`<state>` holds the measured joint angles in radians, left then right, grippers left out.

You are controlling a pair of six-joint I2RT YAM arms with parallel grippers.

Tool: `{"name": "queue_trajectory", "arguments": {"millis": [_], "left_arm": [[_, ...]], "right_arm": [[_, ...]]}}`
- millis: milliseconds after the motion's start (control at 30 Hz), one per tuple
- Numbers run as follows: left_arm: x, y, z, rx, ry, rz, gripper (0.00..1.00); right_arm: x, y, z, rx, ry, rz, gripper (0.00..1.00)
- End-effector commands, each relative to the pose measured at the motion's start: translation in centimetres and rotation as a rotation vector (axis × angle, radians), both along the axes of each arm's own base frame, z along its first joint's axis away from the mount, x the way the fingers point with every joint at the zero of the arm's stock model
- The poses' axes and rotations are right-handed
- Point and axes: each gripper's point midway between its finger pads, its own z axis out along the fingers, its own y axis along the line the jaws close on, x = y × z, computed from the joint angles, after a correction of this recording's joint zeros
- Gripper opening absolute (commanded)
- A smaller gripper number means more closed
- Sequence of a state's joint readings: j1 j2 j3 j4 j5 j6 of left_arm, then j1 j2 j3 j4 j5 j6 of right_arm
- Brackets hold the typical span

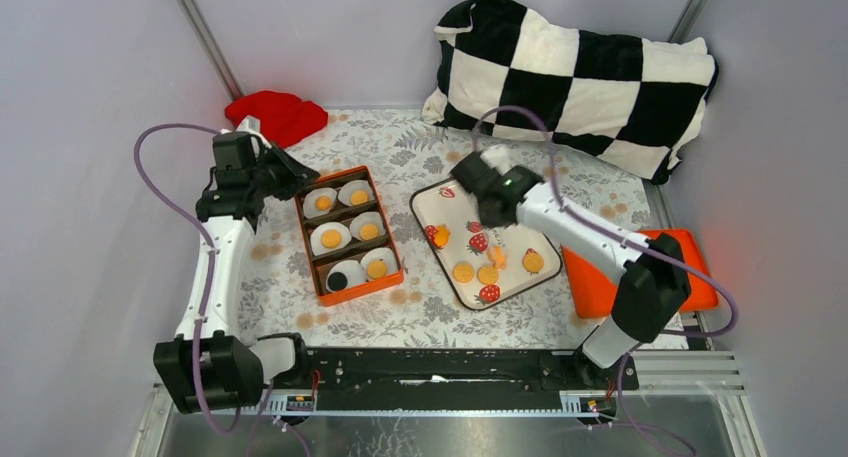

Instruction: Pack the cookies

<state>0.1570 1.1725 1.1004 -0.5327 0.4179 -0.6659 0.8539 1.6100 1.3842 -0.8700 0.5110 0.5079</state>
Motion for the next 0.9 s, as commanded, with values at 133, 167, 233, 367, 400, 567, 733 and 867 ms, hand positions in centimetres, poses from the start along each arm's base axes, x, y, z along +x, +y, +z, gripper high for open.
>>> {"name": "queue_trajectory", "arguments": {"millis": [133,167,233,367,400,567,733,867], "left_arm": [[0.5,-2.6,1.1,0.076,-0.03,-0.044,0.05],[0.5,-2.6,0.9,0.084,-0.024,-0.041,0.05],[0.3,-2.4,0.5,0.1,-0.011,-0.035,0.05],[0.0,-2.3,-0.5,0.119,0.022,-0.035,0.04],[-0.2,-2.4,-0.7,0.123,0.028,-0.04,0.04],[-1.3,-3.6,-1.6,0.155,0.049,-0.057,0.04],[-3.0,-5.6,-3.5,0.195,0.105,-0.094,0.04],[-4.8,-6.6,-5.0,0.242,0.137,-0.107,0.04]], "right_arm": [[8.9,-12.1,-2.4,-0.187,0.063,-0.27,0.0],[9.4,-12.8,-3.3,-0.191,0.084,-0.286,0.0],[10.2,-14.4,-5.1,-0.195,0.126,-0.32,0.0],[11.6,-18.0,-7.4,-0.244,0.192,-0.398,0.0],[11.9,-18.7,-7.7,-0.264,0.203,-0.41,0.0],[13.7,-21.2,-8.2,-0.331,0.219,-0.447,0.0],[14.6,-21.1,-9.9,-0.373,0.308,-0.42,0.08],[15.2,-19.5,-9.3,-0.232,0.211,-0.421,0.51]]}}
